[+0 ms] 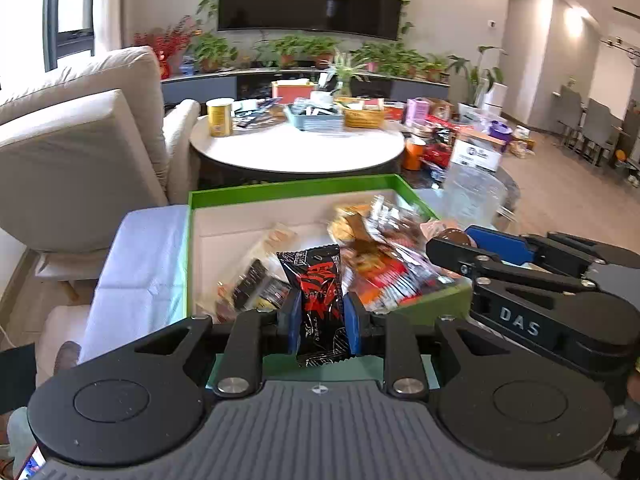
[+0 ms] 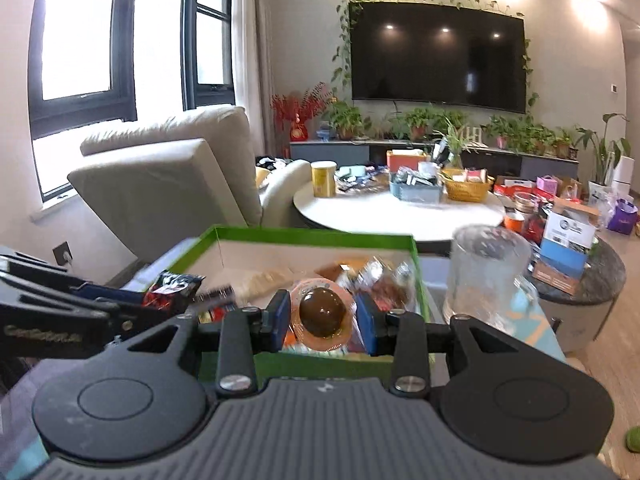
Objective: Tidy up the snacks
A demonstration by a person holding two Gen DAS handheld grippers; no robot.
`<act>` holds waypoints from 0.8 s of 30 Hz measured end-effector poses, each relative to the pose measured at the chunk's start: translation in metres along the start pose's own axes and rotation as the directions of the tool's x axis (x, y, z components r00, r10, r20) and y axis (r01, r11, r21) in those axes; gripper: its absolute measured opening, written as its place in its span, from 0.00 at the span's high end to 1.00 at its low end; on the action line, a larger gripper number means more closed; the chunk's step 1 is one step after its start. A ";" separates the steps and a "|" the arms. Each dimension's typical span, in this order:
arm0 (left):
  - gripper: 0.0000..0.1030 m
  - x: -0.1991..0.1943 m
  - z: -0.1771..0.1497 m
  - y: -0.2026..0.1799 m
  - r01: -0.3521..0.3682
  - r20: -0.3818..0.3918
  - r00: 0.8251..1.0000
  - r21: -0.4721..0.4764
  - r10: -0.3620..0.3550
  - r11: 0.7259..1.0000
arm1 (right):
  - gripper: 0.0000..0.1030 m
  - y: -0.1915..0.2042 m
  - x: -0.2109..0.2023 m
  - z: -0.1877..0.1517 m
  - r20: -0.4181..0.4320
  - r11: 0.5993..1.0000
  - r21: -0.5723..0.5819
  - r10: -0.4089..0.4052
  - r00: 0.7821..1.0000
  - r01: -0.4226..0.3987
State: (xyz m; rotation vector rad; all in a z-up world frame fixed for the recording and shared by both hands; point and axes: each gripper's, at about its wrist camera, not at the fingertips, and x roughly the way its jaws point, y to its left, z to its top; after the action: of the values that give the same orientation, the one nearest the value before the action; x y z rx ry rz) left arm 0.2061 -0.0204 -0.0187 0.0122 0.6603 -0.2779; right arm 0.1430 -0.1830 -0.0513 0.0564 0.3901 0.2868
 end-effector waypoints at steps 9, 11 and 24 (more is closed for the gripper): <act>0.65 0.032 0.018 0.010 -0.051 0.001 0.999 -0.038 0.051 0.998 | 0.49 -0.003 0.034 0.010 -0.053 0.997 0.043 -0.067 0.996 0.069; 0.58 0.028 0.013 0.014 -0.035 0.014 0.999 -0.051 0.036 0.998 | 0.48 -0.006 0.026 0.001 -0.033 0.996 0.056 -0.062 0.998 0.064; 0.54 -0.010 -0.009 0.000 -0.031 0.052 0.998 -0.040 0.033 0.999 | 0.48 0.000 -0.013 -0.006 -0.012 0.996 0.068 -0.060 0.998 0.061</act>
State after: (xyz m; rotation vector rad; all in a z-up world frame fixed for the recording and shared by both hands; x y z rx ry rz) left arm 0.1931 -0.0167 -0.0197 -0.0217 0.6127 -0.2342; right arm 0.1295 -0.1867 -0.0518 0.1100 0.4107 0.2137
